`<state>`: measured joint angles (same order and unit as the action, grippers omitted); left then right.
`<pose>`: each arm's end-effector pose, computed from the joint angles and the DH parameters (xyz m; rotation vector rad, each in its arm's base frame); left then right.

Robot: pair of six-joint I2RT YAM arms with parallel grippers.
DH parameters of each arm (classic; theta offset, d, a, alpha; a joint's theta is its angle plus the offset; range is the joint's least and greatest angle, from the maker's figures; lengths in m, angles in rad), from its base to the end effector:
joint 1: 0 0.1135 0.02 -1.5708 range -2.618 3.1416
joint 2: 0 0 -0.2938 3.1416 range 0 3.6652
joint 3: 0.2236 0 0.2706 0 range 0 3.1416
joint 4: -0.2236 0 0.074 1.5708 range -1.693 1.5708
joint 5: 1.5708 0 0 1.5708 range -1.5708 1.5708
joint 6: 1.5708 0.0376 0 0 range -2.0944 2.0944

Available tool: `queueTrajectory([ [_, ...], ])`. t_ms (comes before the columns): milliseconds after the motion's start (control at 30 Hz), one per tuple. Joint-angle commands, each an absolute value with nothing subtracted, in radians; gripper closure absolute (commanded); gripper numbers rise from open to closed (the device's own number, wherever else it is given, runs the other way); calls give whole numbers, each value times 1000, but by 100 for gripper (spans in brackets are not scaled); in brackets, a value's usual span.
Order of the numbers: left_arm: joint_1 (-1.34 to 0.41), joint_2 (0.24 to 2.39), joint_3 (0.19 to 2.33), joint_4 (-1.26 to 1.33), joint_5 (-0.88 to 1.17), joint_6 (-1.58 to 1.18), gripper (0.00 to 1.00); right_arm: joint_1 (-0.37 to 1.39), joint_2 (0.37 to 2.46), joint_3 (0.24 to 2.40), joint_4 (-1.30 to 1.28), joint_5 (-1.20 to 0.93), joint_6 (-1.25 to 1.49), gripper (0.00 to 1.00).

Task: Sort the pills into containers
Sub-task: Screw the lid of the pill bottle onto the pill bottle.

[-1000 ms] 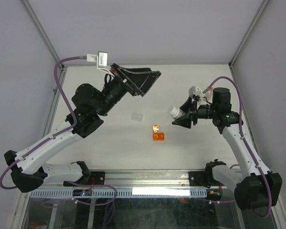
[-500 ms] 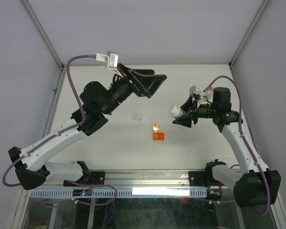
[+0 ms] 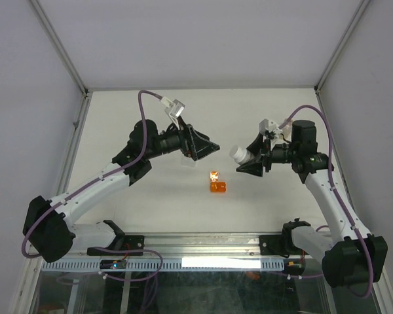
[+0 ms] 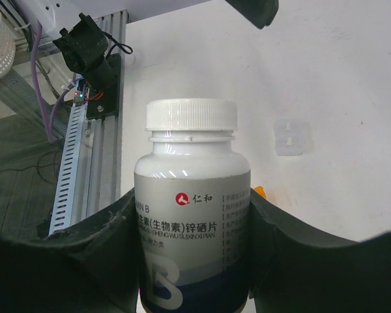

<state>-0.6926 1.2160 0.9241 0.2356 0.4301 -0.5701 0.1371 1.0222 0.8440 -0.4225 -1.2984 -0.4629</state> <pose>0.2177 -0.2010 0.3644 0.4692 1.7298 -1.2888 0.1996 0.0641 0.3289 -1.1790 1.4565 1.1542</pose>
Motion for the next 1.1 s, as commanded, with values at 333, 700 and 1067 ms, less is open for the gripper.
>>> queueTrajectory([
  [333,-759,1340,1011,365,567,-655,23,167,1009,872,-394,-1316,-471,100],
  [700,-802,1382,1058,342,552,-643,30,169,1012,869,-387,-1315,-465,100],
  [1067,-817,1422,1100,318,567,-635,46,172,1013,870,-384,-1314,-463,100],
])
